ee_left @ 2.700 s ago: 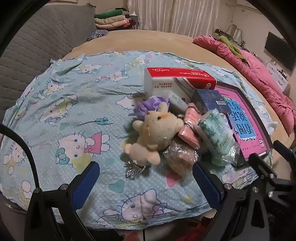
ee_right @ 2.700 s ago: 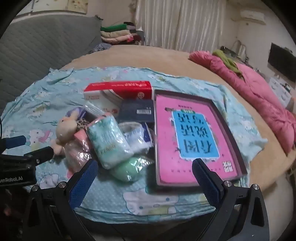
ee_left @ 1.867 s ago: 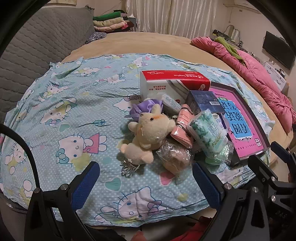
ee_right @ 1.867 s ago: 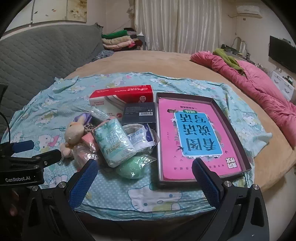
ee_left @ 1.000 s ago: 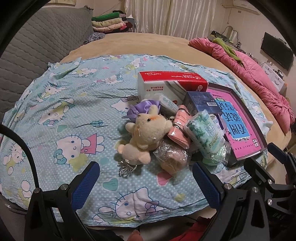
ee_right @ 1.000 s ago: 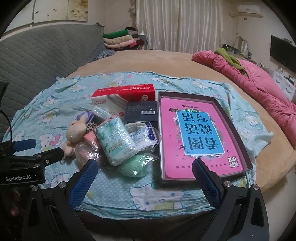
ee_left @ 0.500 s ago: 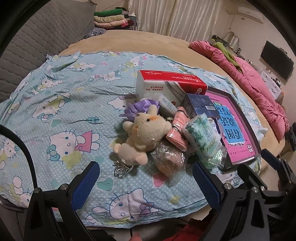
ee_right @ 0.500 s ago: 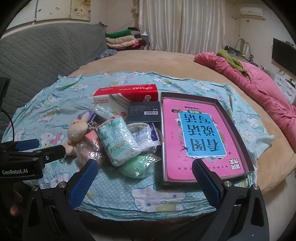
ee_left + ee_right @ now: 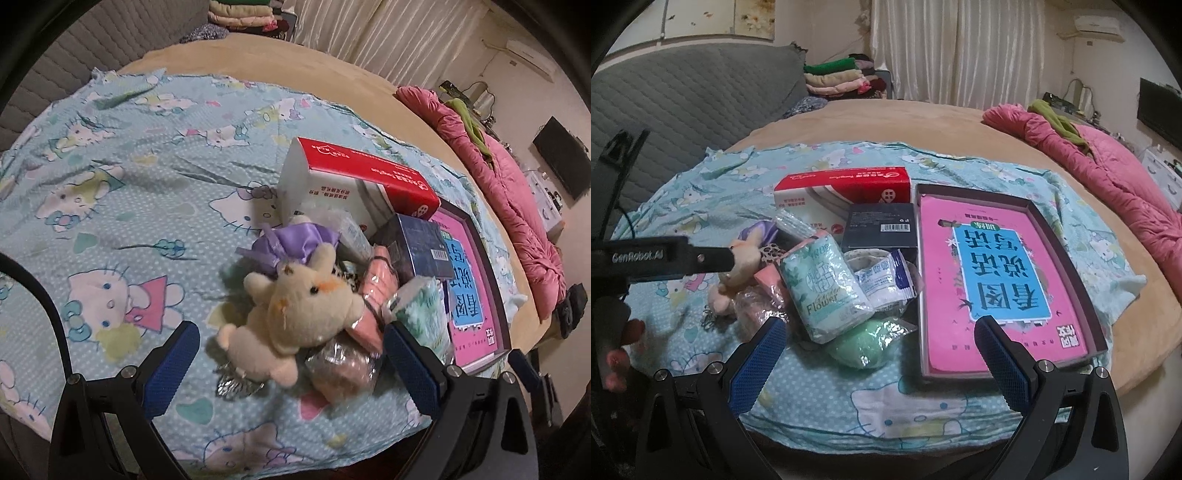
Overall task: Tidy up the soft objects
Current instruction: 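Grasp the cream plush bunny with the left tool while the right tool grasps the Flower tissue pack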
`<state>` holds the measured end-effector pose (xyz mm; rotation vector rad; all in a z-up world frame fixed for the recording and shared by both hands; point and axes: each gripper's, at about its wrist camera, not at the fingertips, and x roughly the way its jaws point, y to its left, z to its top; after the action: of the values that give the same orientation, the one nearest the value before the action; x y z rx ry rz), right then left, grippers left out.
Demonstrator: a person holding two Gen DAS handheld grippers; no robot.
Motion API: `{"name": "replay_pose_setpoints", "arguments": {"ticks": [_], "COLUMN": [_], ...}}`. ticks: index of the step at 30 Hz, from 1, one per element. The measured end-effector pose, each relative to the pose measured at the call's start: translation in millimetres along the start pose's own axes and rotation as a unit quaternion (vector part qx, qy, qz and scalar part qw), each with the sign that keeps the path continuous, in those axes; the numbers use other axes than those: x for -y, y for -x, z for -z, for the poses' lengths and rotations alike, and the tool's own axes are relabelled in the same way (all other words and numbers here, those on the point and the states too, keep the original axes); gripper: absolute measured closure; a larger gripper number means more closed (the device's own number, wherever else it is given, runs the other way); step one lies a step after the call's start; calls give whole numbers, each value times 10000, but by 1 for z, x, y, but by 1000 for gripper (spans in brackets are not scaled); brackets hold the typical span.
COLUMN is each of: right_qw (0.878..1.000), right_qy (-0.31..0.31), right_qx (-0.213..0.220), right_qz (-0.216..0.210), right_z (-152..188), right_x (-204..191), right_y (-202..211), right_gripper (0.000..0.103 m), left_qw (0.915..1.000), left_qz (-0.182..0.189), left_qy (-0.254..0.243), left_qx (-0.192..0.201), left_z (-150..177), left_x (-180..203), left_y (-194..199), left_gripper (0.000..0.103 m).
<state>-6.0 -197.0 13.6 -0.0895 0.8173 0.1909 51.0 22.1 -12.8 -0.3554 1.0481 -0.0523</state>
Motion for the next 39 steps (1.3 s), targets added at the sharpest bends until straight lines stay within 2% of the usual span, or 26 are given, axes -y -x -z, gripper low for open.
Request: {"name": "replay_pose_setpoints", "arguments": {"ticks": [6, 11, 14, 22, 23, 25, 27, 28, 39], "right_qw": [9994, 9952, 9910, 9886, 9886, 9884, 9879, 9879, 9922], "right_qy": [310, 953, 1317, 1471, 1471, 1455, 1436, 1429, 940], "right_qx": [-4, -144, -152, -210, -197, -208, -274, -256, 119], "right_qz": [-142, -157, -168, -247, -259, -389, -523, -549, -814], "right_z": [-12, -17, -17, -21, -20, -18, -16, -15, -14], "right_x": [-7, -24, -33, -37, -37, -36, -36, -35, -17], "right_y": [-18, -40, -48, -66, -67, -69, -73, -73, -52], "right_gripper": [2, 2, 2, 9, 11, 33, 42, 46, 51], "left_qw": [9998, 9992, 9987, 9973, 9971, 9967, 9962, 9960, 9962], "left_qz": [15, 91, 179, 253, 272, 316, 403, 448, 601], "left_qy": [45, 176, 229, 309, 322, 337, 328, 301, 325], "left_qx": [-198, -350, -430, -609, -632, -663, -704, -717, -536], "left_z": [-7, -12, -15, -21, -21, -21, -20, -20, -17], "left_x": [1, -4, -4, -4, -5, -5, -4, -3, -9], "left_y": [-12, -18, -20, -31, -32, -35, -38, -39, -27], "left_gripper": [12, 12, 17, 23, 25, 30, 40, 41, 47]}}
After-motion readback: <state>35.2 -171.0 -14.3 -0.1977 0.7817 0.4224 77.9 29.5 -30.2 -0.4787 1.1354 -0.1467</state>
